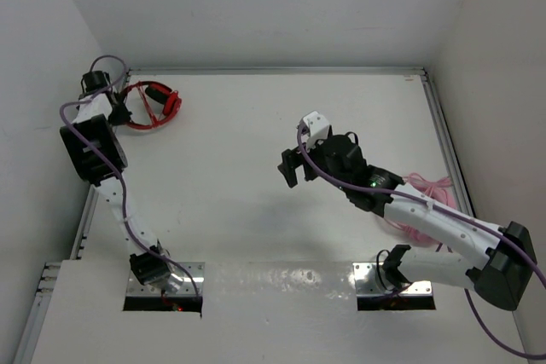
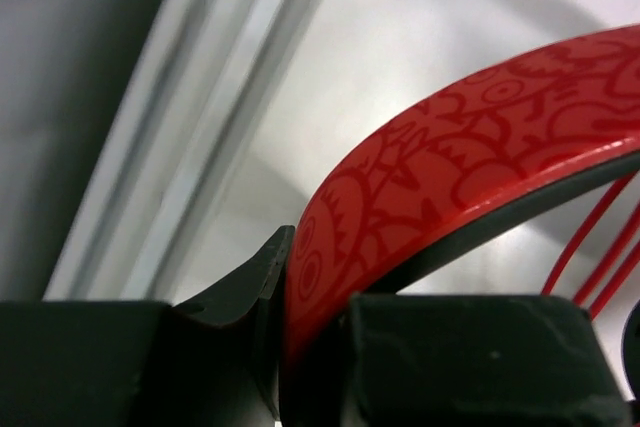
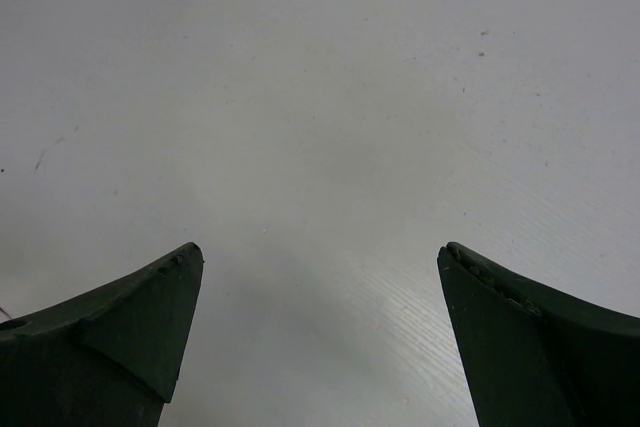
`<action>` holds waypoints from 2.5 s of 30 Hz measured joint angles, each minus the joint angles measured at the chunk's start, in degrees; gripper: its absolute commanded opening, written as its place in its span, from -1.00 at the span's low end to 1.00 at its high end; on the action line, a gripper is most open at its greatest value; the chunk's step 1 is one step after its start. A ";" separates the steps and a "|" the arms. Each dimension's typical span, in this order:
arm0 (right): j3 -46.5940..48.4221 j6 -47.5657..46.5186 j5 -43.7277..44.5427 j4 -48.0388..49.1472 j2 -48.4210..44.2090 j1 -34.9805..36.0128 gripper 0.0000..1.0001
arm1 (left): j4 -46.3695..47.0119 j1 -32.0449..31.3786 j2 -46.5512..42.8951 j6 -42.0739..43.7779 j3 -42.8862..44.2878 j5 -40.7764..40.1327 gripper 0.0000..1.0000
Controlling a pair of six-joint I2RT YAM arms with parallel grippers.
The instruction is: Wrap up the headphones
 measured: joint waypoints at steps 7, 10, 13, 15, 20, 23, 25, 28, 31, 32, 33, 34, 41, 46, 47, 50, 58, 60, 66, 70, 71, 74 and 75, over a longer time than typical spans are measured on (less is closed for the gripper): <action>0.02 -0.15 0.00 0.15 0.00 0.39 0.98 | 0.50 3.43 -9.77 2.34 -15.54 0.94 -1.00; 0.46 -0.28 -0.07 -0.07 0.31 0.42 0.98 | 1.07 3.96 -9.77 2.40 -15.58 0.70 -1.00; 1.16 -0.31 -0.13 -0.28 0.55 0.68 0.98 | 1.86 4.22 -10.56 2.45 -17.57 0.87 -1.00; 1.16 -0.31 -0.13 -0.33 0.50 0.83 0.98 | 1.88 4.31 -11.41 2.89 -19.63 1.16 -1.00; 1.11 -0.31 0.20 -0.72 -0.55 1.05 0.98 | 2.12 6.19 -18.14 5.73 -28.85 2.54 -1.00; 1.11 -0.52 0.44 -0.70 -1.49 1.05 0.98 | 0.98 8.72 -24.30 9.53 -35.39 2.54 -1.00; 1.05 -0.79 0.39 -0.59 -1.77 1.05 0.98 | 0.74 11.02 -28.70 12.39 -39.67 2.47 -1.00; 0.33 -1.57 -0.48 0.59 -1.81 1.05 0.98 | 1.81 14.67 -36.30 15.93 -48.11 1.75 -1.00; -0.24 -2.43 -1.79 0.63 -1.81 1.05 0.98 | 3.02 17.79 -43.17 19.21 -57.35 -0.04 -1.00; -0.31 -2.67 -2.16 0.66 -1.81 1.05 0.98 | 3.54 18.40 -44.59 20.00 -59.84 -0.61 -1.00; -0.48 -2.93 -2.45 0.83 -1.88 1.09 0.98 | 3.89 18.99 -45.77 20.92 -62.34 -1.14 -1.00; -0.72 -3.13 -2.67 1.11 -2.05 1.11 0.98 | 4.33 19.47 -46.47 21.55 -64.30 -1.53 -1.00; -4.74 -3.74 -3.15 3.17 -6.91 1.14 0.98 | 9.25 21.14 -48.30 24.92 -69.66 -1.88 -0.32; -5.49 -3.74 -2.54 3.98 -8.70 1.16 0.98 | 10.38 22.64 -48.50 26.27 -69.20 -2.99 0.38; -5.49 -3.74 -2.32 4.13 -8.76 1.16 0.98 | 10.10 22.71 -48.65 26.27 -69.20 -2.97 0.41; -5.49 -3.96 -2.12 4.24 -8.81 1.16 0.98 | 7.65 22.91 -50.49 26.73 -69.22 -2.82 0.44; -5.49 -5.07 -2.16 4.46 -8.61 1.16 0.98 | 1.33 22.93 -56.39 29.07 -65.92 -1.27 0.50; -5.49 -5.29 -2.19 4.48 -8.41 1.16 0.98 | 0.07 22.93 -56.39 29.77 -65.29 -1.11 0.51; -5.49 -5.66 -2.16 4.46 -8.33 1.16 0.98 | -2.08 22.93 -56.39 30.53 -64.98 -0.66 0.02; -5.49 -5.86 -2.19 4.37 -8.33 1.16 0.98 | -4.31 22.93 -56.37 30.16 -61.94 2.32 0.15; -5.49 -5.86 -2.19 4.26 -8.33 1.16 0.98 | -4.79 22.93 -56.37 30.08 -60.78 2.95 0.22; -5.49 -5.75 -2.01 4.00 -8.37 1.16 0.98 | -6.56 22.93 -56.35 29.35 -56.43 4.94 0.31; -5.49 -5.51 -1.53 3.91 -8.44 1.16 0.98 | -7.30 22.93 -56.30 29.11 -54.77 5.53 0.32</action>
